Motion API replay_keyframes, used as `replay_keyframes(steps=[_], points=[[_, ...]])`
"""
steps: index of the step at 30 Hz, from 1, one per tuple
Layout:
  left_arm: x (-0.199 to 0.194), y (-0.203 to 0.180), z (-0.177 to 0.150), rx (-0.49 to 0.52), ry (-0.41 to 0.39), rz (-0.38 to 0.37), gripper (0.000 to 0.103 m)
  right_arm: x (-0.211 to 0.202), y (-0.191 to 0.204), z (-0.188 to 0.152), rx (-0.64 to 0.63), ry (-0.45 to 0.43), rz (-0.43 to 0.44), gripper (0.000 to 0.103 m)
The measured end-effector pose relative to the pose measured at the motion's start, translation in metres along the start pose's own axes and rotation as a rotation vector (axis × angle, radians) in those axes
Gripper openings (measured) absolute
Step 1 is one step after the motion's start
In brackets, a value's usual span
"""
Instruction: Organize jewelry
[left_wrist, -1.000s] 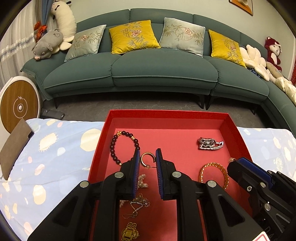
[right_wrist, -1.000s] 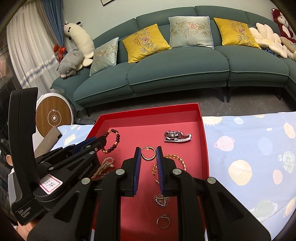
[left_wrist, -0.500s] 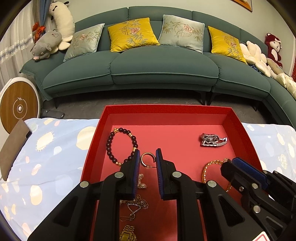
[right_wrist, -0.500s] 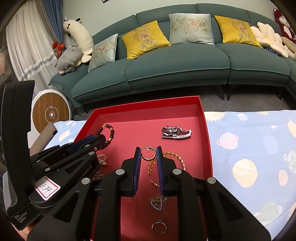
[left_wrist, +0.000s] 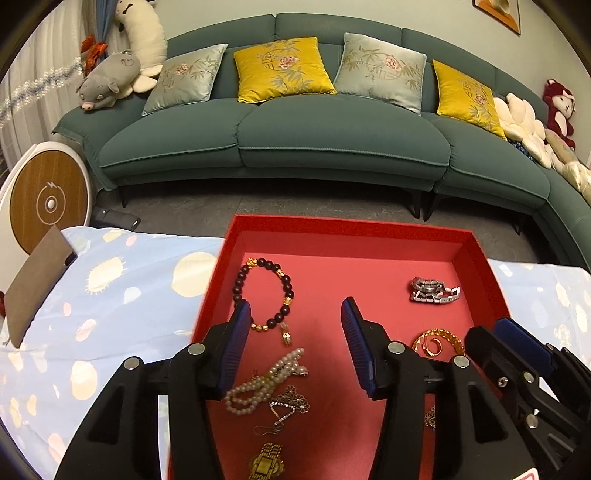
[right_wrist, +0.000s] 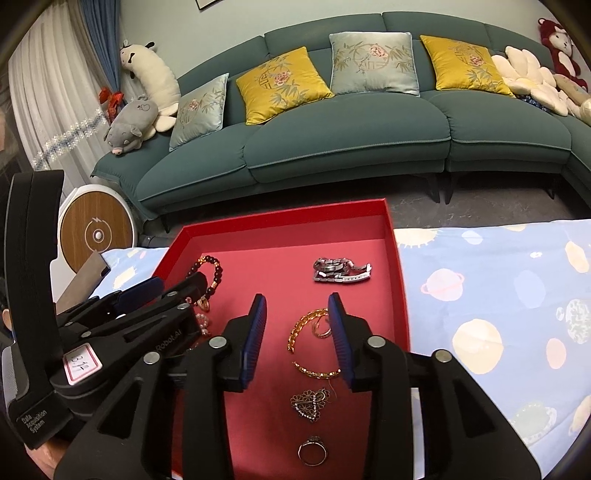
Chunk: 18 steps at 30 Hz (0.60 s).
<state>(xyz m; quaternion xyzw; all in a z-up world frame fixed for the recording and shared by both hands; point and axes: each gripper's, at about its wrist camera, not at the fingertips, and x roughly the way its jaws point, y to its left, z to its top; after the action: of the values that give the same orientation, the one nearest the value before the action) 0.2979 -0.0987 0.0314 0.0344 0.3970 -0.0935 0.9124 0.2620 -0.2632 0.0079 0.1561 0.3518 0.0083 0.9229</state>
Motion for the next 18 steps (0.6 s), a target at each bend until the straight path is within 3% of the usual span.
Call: replay_keyframes(steps=[3, 7, 10, 18], points=[[-0.018, 0.008, 0.008, -0.031, -0.011, -0.007, 0.049, -0.015, 0.002, 0.006, 0.015, -0.015, -0.008, 0.036], [-0.052, 0.013, 0.014, -0.016, -0.029, 0.007, 0.049, -0.045, 0.011, 0.014, 0.018, -0.032, -0.037, 0.052], [-0.079, 0.016, 0.011, 0.008, -0.042, 0.015, 0.049, -0.071, 0.02, 0.014, -0.02, -0.032, -0.064, 0.053], [-0.135, 0.043, -0.05, -0.033, -0.034, -0.003, 0.053, -0.132, 0.019, -0.03, 0.014, -0.02, -0.08, 0.06]])
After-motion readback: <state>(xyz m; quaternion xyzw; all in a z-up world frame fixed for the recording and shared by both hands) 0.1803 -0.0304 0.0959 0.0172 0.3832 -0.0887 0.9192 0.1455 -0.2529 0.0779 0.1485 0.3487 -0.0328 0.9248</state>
